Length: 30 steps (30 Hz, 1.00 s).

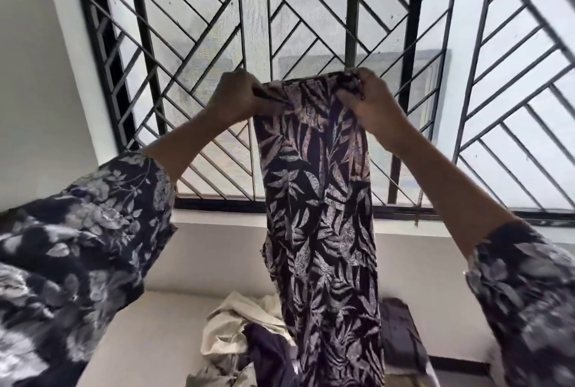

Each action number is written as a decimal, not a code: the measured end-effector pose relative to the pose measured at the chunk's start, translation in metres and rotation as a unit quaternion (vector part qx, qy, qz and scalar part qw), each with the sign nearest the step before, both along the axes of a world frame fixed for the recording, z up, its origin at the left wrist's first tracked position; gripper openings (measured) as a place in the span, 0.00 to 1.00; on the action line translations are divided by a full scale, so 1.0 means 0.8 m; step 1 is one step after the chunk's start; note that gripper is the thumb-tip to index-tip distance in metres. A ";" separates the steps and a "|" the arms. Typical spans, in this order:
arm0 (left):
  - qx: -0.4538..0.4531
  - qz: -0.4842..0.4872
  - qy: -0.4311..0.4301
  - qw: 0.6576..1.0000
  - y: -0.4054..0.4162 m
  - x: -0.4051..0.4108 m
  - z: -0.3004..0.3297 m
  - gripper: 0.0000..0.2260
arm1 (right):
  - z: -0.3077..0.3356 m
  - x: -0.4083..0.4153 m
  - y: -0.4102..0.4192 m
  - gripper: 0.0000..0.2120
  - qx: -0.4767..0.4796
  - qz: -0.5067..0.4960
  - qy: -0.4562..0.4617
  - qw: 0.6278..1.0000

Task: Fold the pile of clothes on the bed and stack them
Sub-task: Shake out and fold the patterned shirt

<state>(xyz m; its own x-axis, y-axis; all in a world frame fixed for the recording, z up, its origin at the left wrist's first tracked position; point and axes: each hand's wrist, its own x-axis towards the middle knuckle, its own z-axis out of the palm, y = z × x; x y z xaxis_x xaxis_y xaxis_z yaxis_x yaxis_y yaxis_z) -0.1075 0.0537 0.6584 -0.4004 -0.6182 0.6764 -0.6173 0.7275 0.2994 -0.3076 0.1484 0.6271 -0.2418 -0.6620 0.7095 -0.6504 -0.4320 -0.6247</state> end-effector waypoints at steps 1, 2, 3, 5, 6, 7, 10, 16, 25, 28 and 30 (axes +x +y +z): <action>-0.010 -0.014 0.026 1.000 0.003 0.000 0.008 0.22 | 0.010 -0.001 0.000 0.12 -0.014 -0.001 -0.010 1.000; -0.024 -0.021 0.046 0.998 0.004 0.000 0.014 0.24 | 0.018 -0.002 -0.001 0.12 -0.026 -0.005 -0.020 0.999; -0.032 -0.026 0.060 0.997 0.004 0.000 0.020 0.26 | 0.026 -0.003 -0.003 0.11 -0.033 -0.012 -0.026 0.999; -0.040 -0.038 0.066 0.996 0.008 -0.002 0.031 0.26 | 0.040 -0.004 -0.003 0.09 -0.031 -0.028 -0.024 0.999; -0.034 -0.046 0.066 0.996 0.012 -0.001 0.036 0.26 | 0.046 -0.006 -0.003 0.09 -0.028 -0.030 -0.019 0.999; -0.024 -0.058 0.069 0.996 0.016 0.000 0.041 0.28 | 0.052 -0.007 -0.003 0.09 -0.030 -0.036 -0.014 0.999; 0.005 -0.100 0.109 0.989 0.028 0.003 0.055 0.28 | 0.065 -0.012 -0.003 0.13 -0.065 -0.061 -0.016 0.996; 0.186 -0.168 0.099 0.963 0.035 0.003 0.053 0.15 | 0.051 -0.022 0.009 0.17 -0.002 -0.033 -0.038 0.999; 0.286 -0.211 0.087 0.931 0.045 0.010 0.010 0.08 | 0.009 -0.027 0.040 0.12 0.058 0.013 -0.098 0.993; 0.267 -0.215 0.044 0.938 0.047 0.021 -0.014 0.12 | -0.017 -0.030 0.061 0.13 0.084 0.033 -0.075 0.993; 0.272 -0.215 0.026 0.938 0.051 0.028 -0.037 0.08 | -0.041 -0.029 0.071 0.15 0.108 0.048 -0.047 0.992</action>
<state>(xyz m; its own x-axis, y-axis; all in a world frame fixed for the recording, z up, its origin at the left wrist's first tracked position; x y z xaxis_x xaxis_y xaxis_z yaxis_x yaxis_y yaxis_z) -0.0853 0.0946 0.6292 -0.6663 -0.6667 0.3340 -0.2769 0.6372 0.7193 -0.3305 0.2050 0.5943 -0.2285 -0.8192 0.5260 -0.5476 -0.3385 -0.7652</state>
